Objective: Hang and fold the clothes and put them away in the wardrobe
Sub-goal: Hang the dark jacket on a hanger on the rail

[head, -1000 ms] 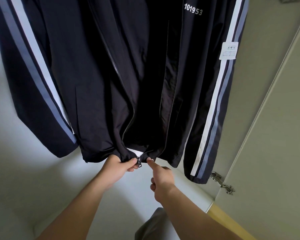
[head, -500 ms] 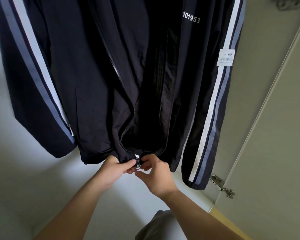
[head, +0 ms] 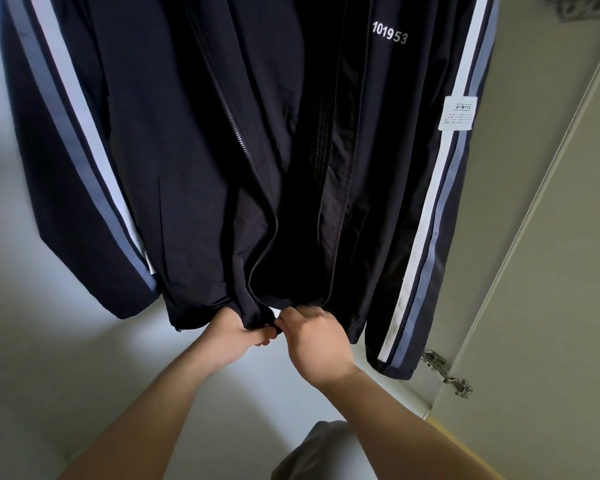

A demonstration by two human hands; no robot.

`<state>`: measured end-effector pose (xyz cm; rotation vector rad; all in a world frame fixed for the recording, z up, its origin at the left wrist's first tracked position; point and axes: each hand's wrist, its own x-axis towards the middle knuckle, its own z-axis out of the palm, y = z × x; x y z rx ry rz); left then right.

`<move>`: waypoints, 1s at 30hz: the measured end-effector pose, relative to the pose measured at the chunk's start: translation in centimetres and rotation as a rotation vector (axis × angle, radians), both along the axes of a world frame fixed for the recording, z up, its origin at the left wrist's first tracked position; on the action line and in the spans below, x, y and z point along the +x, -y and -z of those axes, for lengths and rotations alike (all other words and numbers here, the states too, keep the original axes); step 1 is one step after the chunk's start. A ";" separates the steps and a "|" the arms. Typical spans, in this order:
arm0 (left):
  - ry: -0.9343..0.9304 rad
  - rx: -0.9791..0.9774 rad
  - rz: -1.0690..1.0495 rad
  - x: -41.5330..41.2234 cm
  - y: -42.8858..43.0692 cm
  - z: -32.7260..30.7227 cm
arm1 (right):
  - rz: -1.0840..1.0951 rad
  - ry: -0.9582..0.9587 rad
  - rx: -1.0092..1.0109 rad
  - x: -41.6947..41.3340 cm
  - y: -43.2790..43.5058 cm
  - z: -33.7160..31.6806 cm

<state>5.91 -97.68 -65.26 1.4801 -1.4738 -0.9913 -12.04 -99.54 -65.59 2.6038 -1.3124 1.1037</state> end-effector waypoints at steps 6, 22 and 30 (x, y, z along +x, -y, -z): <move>0.152 0.012 -0.110 0.7 -0.1 1.0 | 0.032 0.155 -0.149 0.1 0.6 -2.7; 0.932 -0.439 -0.688 -2.4 -1.3 -3.3 | -0.022 0.158 -0.015 0.0 0.4 -4.8; 0.600 -0.644 -0.420 -2.6 1.8 -0.1 | -0.056 0.111 0.091 -0.3 1.2 -4.7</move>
